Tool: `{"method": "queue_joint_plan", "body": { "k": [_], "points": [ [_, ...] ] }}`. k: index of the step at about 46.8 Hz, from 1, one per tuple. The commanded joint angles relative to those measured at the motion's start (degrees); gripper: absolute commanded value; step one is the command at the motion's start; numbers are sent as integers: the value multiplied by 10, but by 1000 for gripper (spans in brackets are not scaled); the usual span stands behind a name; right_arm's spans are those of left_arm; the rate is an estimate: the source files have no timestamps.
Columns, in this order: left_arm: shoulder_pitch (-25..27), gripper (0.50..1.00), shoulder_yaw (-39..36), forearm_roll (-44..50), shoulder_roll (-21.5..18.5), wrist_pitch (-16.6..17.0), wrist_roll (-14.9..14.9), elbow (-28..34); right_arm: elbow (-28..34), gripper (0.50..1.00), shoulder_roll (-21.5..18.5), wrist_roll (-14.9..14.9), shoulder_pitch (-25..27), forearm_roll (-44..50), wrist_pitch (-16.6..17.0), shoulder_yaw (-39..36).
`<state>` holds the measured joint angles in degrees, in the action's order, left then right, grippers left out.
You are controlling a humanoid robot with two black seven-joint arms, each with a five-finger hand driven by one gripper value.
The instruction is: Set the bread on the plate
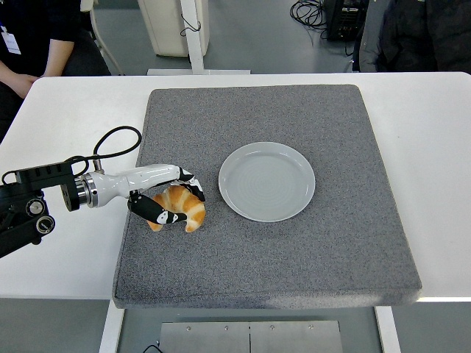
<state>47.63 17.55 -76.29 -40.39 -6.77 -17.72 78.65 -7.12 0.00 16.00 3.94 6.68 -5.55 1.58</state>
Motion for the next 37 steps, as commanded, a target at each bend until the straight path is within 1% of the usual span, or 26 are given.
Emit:
{"method": "queue_joint_plan", "body": {
  "k": [1,9,13,19,23,28,33,37],
  "points": [
    [10,500,-1,4,-1,0,1,-3,0,1000,0,0,0,0,0,0],
    [35,500,6,18,-4,-3,0,-17,0,1000,0,0,0,0,0,0],
    [60,500,6,39,-9,-4,0,-30,0,1000,0,0,0,0,0,0],
    [96,500,4,60,-28,-9,-1,-47,0,1000,0,0,0,0,0,0],
    [119,500,6,67,-34,-21,-3,-61,0,1000,0,0,-1,0,0,0],
    [148,500,6,82,-33,-32,-5,-85,0,1000,0,0,-1,0,0,0],
    [178,500,3,100,-26,-32,-5,-118,-1,1000,0,0,-1,0,0,0],
    [202,500,-1,109,-3,-33,-5,-146,0,1000,0,0,-1,0,0,0]
  ]
}}
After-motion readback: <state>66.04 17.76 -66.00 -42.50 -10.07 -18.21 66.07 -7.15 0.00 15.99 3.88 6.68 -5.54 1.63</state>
